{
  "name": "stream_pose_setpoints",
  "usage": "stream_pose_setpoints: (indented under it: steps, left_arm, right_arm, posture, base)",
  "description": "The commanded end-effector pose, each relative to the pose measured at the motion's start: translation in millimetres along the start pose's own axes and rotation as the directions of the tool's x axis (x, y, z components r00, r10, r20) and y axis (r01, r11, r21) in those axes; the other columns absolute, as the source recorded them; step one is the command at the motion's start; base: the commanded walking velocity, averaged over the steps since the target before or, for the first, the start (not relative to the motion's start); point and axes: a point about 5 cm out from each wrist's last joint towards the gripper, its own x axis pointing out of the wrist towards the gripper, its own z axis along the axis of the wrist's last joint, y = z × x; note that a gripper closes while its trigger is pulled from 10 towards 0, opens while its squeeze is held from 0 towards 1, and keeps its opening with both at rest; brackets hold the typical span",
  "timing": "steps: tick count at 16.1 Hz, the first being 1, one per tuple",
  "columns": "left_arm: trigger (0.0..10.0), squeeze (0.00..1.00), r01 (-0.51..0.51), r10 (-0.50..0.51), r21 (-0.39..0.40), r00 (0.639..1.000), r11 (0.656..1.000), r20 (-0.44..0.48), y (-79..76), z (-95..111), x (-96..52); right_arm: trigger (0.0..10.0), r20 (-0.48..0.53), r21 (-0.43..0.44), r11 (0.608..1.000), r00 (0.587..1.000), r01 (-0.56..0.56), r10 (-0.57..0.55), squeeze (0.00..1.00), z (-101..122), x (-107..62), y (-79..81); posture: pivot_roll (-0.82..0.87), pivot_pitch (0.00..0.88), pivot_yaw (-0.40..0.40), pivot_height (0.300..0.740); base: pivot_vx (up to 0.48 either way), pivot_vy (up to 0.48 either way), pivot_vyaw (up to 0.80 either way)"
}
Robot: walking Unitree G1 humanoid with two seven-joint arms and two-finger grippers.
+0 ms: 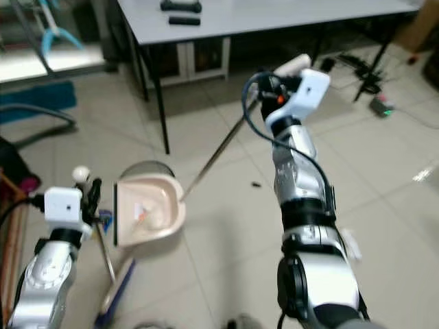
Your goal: Sweep floor
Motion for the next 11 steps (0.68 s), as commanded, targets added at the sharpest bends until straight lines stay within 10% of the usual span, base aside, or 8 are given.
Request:
stream_pose_setpoints:
  steps: [1, 11]
  left_arm:
    - [10.0, 0.0, 0.019, -0.018, -0.007, 0.999, 1.0, 0.039, -5.7, 8.3, 2.4]
    - [10.0, 0.0, 0.027, -0.026, -0.016, 0.999, 1.0, 0.027, -4.5, 5.6, -0.5]
  right_arm:
    - [10.0, 0.053, -0.021, 0.999, 0.998, 0.03, -0.029, 0.0, 13.9, 1.7, -8.5]
    - [10.0, 0.064, -0.001, 0.999, 0.997, 0.043, -0.043, 0.0, 12.9, 3.3, -9.2]
  posture:
    - [0.1, 0.067, -0.016, 0.74]
    - [0.11, 0.062, -0.018, 0.74]
  base:
    - [0.36, 0.0, 0.0]
    - [0.381, 0.0, 0.0]
